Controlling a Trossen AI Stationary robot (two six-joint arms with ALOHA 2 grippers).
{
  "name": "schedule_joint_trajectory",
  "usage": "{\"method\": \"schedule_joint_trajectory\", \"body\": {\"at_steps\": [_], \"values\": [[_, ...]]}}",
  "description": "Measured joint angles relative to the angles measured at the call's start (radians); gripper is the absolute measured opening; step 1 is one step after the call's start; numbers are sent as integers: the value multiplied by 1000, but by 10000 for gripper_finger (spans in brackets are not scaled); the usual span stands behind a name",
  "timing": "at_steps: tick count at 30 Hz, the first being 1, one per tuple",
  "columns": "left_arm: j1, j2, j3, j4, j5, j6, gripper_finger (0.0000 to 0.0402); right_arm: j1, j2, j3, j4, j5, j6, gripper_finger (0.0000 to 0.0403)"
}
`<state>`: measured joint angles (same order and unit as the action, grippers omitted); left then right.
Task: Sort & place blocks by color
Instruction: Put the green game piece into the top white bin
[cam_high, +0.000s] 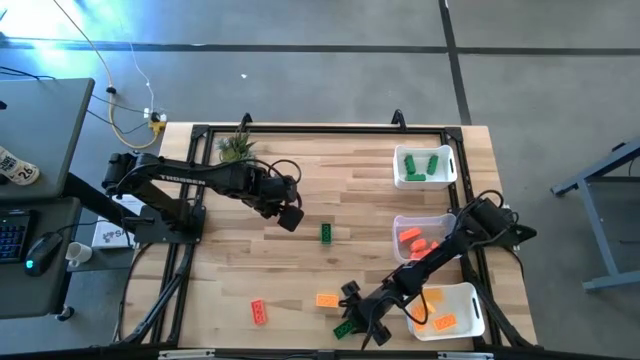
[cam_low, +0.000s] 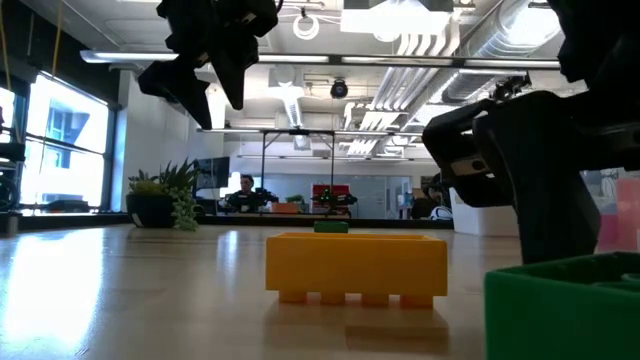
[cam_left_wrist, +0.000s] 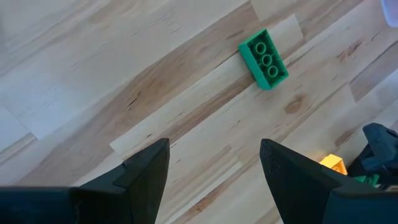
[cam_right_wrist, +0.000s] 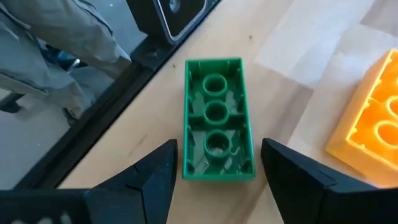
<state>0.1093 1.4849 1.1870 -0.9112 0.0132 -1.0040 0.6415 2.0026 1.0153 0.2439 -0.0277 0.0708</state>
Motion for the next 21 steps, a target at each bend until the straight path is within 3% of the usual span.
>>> {"method": "schedule_joint_trajectory", "body": {"at_steps": [5, 12, 21], "values": [[0, 0, 0, 1, -2, 5, 239, 0, 0, 0, 6, -5, 0, 196], [0, 0, 0, 1, -2, 41, 239, -10, 0, 19, -5, -10, 95, 113], [0, 0, 0, 0, 1, 139, 239, -27, 0, 21, -7, -5, 325, 112]]}}
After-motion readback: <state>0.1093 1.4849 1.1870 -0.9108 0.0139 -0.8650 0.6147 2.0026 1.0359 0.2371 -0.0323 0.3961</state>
